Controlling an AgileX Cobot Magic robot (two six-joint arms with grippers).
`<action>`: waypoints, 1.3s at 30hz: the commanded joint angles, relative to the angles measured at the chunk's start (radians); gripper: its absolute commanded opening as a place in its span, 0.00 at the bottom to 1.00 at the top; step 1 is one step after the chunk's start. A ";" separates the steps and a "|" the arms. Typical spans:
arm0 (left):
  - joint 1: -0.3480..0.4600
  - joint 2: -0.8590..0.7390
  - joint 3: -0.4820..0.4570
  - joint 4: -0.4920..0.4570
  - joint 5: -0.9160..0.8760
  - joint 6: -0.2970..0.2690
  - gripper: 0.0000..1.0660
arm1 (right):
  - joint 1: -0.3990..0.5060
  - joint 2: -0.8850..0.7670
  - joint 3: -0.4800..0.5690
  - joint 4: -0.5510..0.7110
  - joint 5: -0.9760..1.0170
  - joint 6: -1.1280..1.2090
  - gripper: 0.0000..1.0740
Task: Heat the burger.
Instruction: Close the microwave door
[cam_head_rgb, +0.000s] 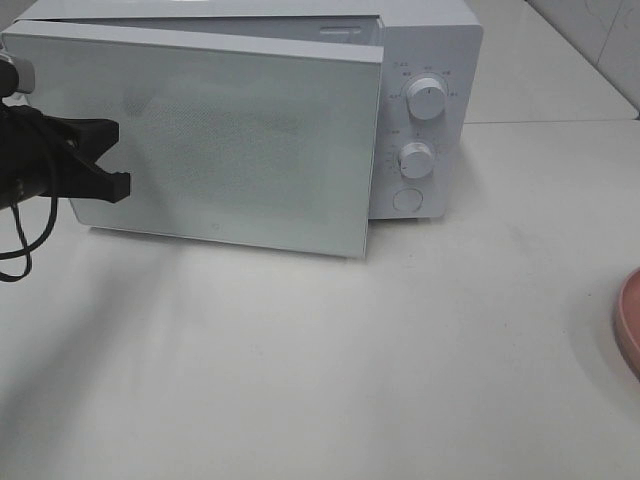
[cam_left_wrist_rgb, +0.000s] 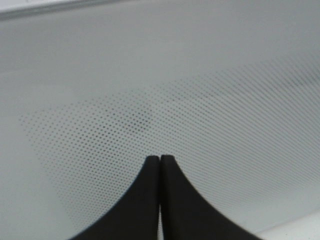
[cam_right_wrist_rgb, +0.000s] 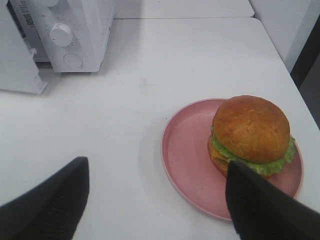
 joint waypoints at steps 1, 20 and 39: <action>-0.027 0.013 -0.035 -0.023 0.008 0.000 0.00 | -0.007 -0.026 0.000 0.000 -0.008 -0.008 0.68; -0.088 0.104 -0.174 -0.059 0.049 -0.006 0.00 | -0.007 -0.026 0.000 0.000 -0.008 -0.008 0.68; -0.181 0.212 -0.333 -0.089 0.095 -0.028 0.00 | -0.007 -0.026 0.000 0.000 -0.008 -0.007 0.68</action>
